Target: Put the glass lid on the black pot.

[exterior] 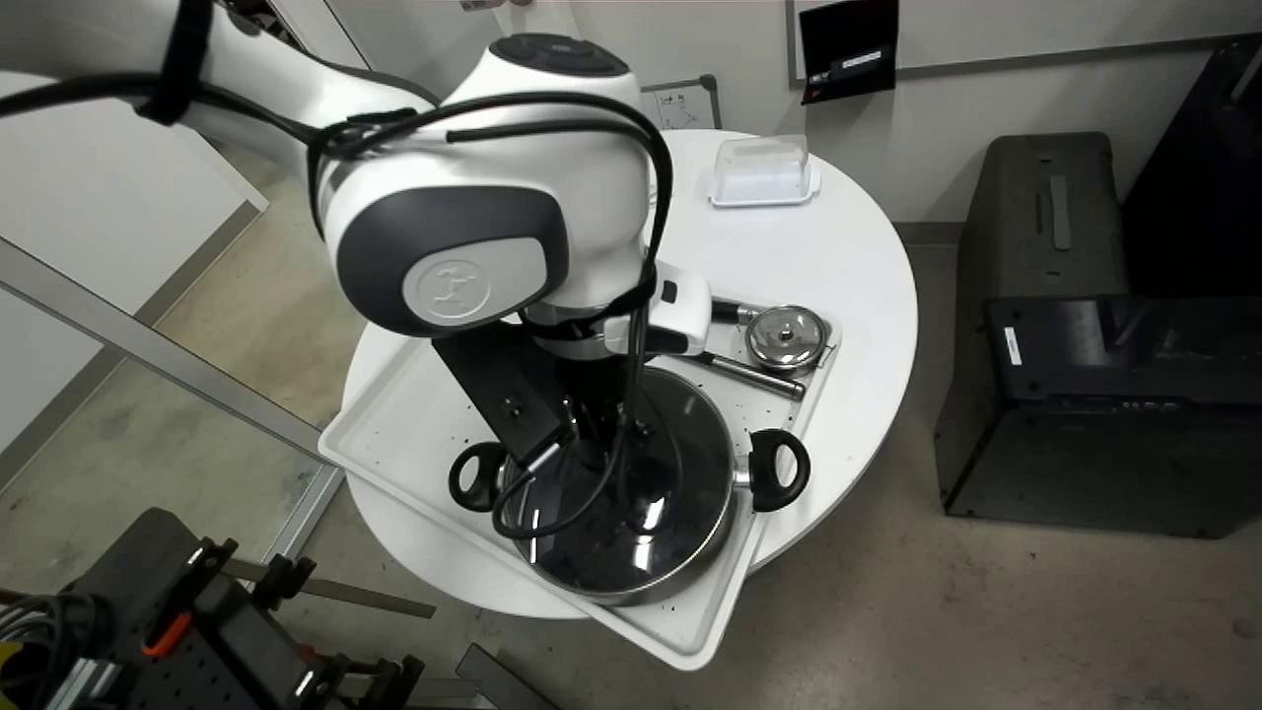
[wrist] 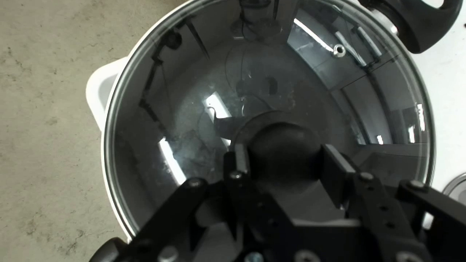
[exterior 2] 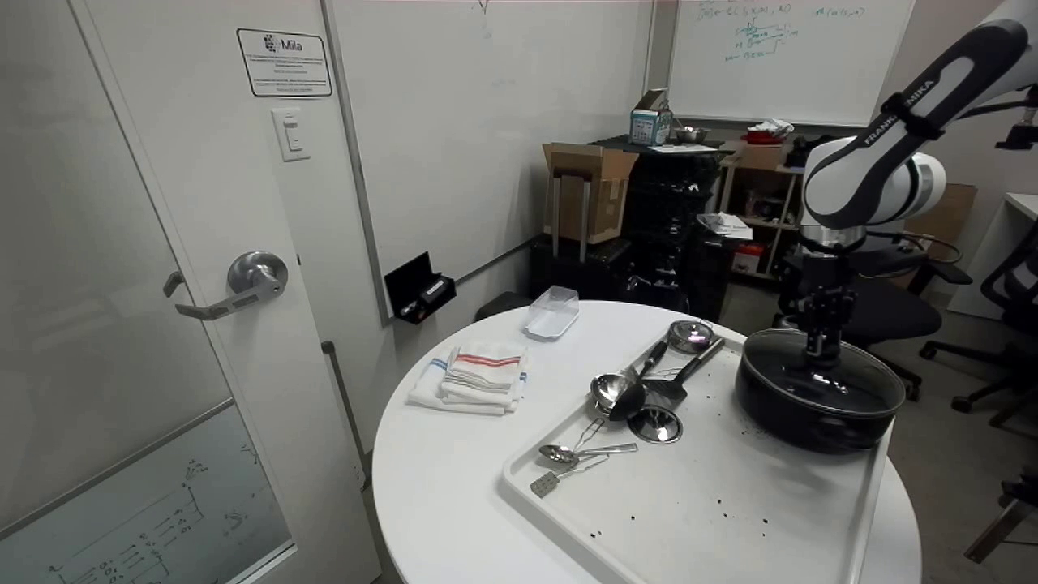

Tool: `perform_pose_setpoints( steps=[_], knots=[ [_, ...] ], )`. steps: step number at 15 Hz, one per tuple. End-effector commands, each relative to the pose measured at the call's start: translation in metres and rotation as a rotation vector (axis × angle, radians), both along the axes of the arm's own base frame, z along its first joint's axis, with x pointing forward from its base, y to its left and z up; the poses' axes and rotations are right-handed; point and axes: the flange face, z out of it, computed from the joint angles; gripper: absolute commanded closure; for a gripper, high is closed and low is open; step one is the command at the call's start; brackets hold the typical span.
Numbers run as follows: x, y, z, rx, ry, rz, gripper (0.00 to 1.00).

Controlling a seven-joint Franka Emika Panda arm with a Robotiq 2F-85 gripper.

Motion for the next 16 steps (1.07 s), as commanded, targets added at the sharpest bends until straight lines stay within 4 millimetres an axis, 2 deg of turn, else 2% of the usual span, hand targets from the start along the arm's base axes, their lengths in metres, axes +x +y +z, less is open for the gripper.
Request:
perform_pose_setpoints(
  steps=[1, 4, 5, 6, 9, 11, 16],
  knots=[
    [0.008, 0.001, 0.009, 0.002, -0.025, -0.024, 0.75],
    [0.008, 0.003, 0.008, 0.01, -0.029, -0.024, 0.75],
    [0.008, 0.004, 0.007, 0.012, -0.032, -0.024, 0.28],
    [0.008, 0.004, 0.007, 0.013, -0.032, -0.025, 0.24],
    [0.01, 0.006, 0.011, 0.017, -0.044, -0.03, 0.03],
    [0.012, 0.007, 0.014, 0.017, -0.053, -0.027, 0.0],
    [0.015, 0.01, 0.019, 0.016, -0.062, -0.015, 0.0]
  ],
)
